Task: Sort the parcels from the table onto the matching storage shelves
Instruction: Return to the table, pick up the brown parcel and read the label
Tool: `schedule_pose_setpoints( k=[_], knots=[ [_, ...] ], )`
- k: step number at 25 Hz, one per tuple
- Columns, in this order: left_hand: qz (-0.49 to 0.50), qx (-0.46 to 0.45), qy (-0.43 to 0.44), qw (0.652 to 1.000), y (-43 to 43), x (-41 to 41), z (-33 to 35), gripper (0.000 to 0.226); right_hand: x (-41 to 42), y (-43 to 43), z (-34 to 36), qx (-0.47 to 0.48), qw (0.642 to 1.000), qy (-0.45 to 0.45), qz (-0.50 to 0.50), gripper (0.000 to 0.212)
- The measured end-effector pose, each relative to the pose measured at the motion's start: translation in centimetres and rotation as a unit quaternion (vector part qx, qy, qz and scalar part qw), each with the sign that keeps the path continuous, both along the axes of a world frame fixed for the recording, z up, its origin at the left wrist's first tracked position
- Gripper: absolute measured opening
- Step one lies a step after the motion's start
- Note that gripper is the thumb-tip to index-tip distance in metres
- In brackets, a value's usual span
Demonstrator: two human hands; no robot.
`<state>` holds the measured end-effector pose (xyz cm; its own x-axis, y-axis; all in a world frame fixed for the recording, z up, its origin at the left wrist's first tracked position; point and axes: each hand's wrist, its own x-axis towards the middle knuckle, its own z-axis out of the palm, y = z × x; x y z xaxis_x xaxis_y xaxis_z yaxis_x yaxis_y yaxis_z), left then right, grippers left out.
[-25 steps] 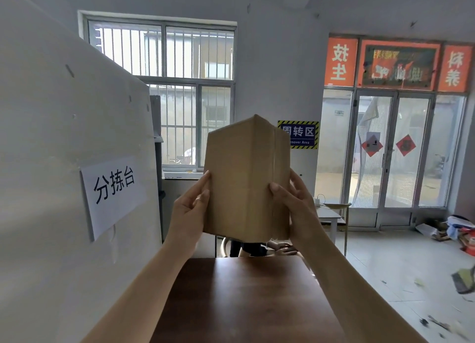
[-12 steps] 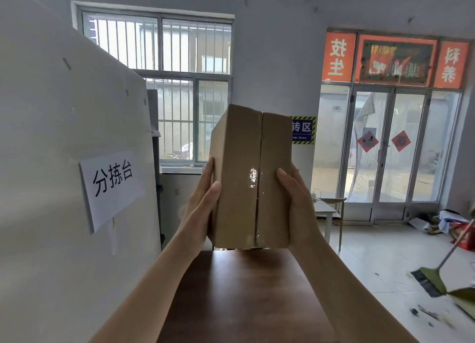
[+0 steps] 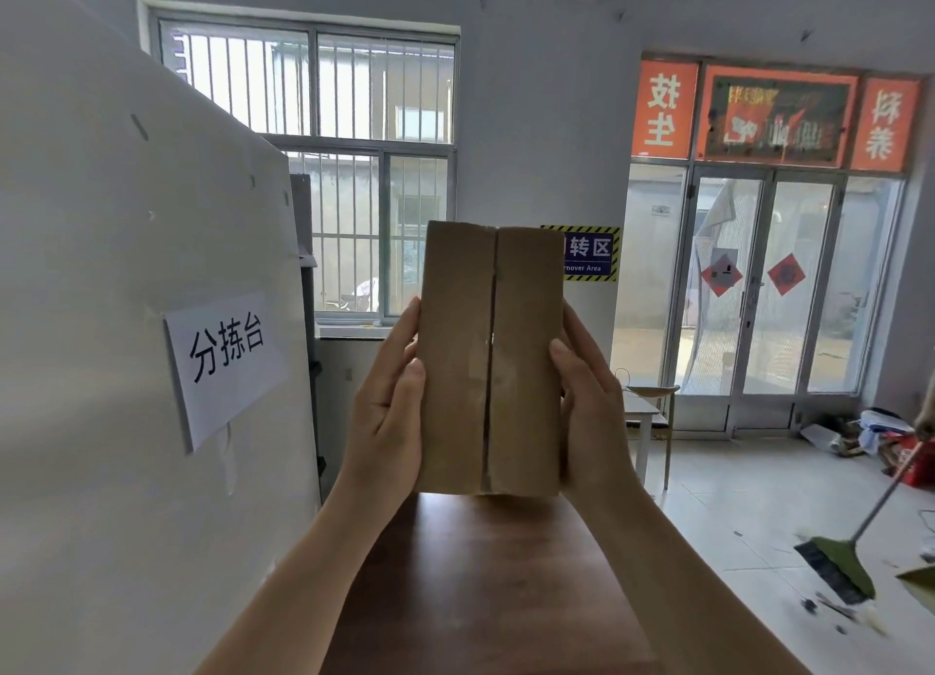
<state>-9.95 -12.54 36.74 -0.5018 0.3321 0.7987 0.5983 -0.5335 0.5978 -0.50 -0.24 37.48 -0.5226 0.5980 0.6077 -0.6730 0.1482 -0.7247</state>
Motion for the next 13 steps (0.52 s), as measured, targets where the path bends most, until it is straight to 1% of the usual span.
schedule_pose_setpoints(
  k=[2, 4, 5, 7, 9, 11, 13],
  knots=[
    [0.006, 0.009, -0.004, 1.0, -0.3, 0.2, 0.1, 0.042, 0.1, 0.0, 0.0, -0.015, 1.0, -0.006, -0.014, 0.036],
    [-0.031, 0.009, -0.028, 0.999, -0.5, 0.3, 0.2, 0.046, 0.2, 0.0, 0.0, -0.009, 0.998, -0.017, -0.054, 0.035],
    [-0.06, 0.007, -0.05, 0.997, -0.7, 0.3, 0.2, 0.051, 0.3, 0.0, 0.0, 0.009, 0.997, -0.022, -0.076, 0.038],
    [-0.099, 0.002, -0.078, 0.992, -1.0, -0.1, 0.0, 0.061, 0.8, 0.0, 0.3, 0.034, 0.996, -0.029, -0.083, 0.056],
    [-0.102, -0.013, -0.07, 0.992, -1.3, -0.6, -0.5, 0.071, 1.4, 0.0, 0.8, 0.04, 0.994, -0.071, -0.067, 0.084],
    [-0.085, -0.04, -0.045, 0.995, -1.3, -0.9, -1.0, 0.089, 1.8, 0.2, 1.2, 0.042, 0.99, -0.119, -0.061, 0.106],
    [-0.056, -0.066, -0.024, 0.996, -1.4, -0.9, -1.2, 0.099, 2.3, 0.4, 1.5, 0.056, 0.989, -0.123, -0.056, 0.113]
  ],
)
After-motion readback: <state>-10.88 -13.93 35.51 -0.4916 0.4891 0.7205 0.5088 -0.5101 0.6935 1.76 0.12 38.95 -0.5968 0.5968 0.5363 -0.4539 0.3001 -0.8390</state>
